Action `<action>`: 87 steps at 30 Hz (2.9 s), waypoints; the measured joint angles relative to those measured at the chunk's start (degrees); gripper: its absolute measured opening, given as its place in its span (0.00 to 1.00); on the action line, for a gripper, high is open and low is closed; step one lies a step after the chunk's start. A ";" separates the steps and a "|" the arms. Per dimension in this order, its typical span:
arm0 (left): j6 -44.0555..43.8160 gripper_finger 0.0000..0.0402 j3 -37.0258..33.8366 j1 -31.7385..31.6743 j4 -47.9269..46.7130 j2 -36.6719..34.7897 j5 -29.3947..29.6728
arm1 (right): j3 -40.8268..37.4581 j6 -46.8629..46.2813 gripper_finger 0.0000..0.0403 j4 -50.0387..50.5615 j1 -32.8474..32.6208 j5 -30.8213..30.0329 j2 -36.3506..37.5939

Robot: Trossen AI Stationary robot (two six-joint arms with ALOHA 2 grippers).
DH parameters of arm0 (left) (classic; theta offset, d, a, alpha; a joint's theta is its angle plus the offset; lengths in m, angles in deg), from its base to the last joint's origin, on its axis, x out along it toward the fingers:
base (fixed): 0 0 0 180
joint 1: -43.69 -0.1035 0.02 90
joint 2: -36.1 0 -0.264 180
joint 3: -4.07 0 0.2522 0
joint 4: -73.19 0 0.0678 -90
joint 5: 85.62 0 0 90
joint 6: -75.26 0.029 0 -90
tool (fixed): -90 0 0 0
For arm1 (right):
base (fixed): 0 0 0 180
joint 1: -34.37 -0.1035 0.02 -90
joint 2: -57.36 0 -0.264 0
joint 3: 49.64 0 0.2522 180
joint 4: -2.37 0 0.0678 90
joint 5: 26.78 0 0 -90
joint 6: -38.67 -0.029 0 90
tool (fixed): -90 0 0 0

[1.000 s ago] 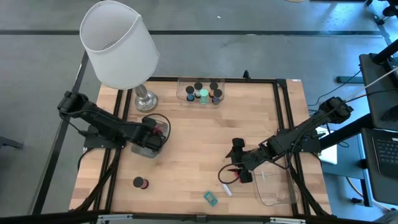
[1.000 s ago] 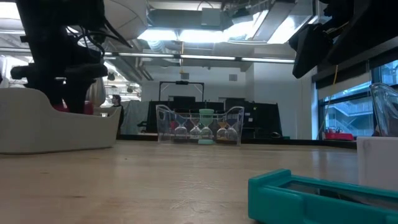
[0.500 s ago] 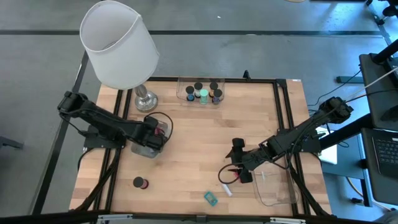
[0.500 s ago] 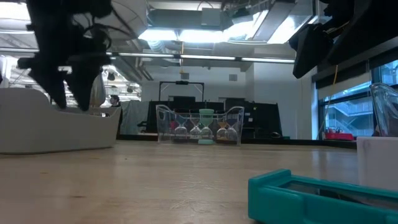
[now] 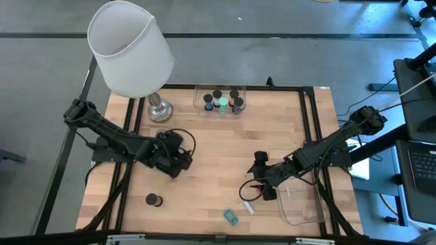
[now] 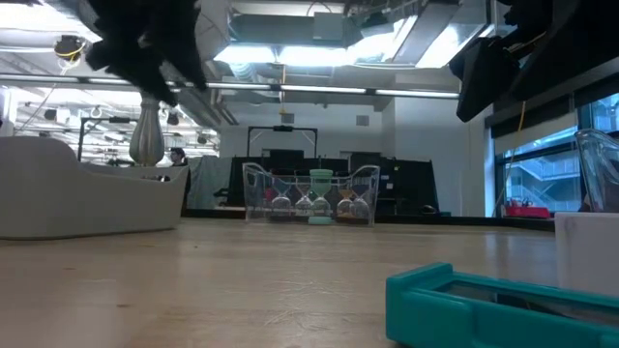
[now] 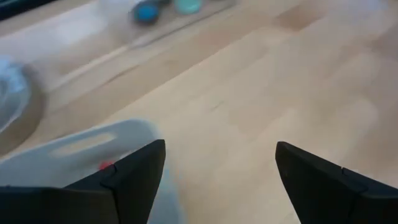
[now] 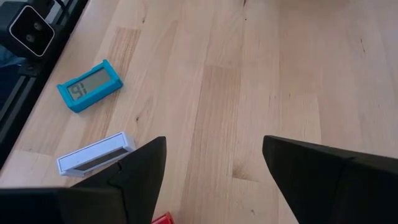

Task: Pick & Place Office items
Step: Put the white digital timer into the bottom transparent bin

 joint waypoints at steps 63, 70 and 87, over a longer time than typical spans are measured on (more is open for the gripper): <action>26.30 0.76 -0.24 7.67 25.91 0.35 12.16 | 1.56 -52.24 0.68 -2.50 2.66 11.98 -4.00; 26.29 0.76 -0.24 7.67 24.27 0.39 13.09 | 15.29 -46.74 0.68 12.64 1.60 12.00 -15.26; 26.12 0.76 -0.24 7.82 22.42 0.58 13.32 | 37.64 -50.78 0.68 32.43 0.52 17.51 -34.24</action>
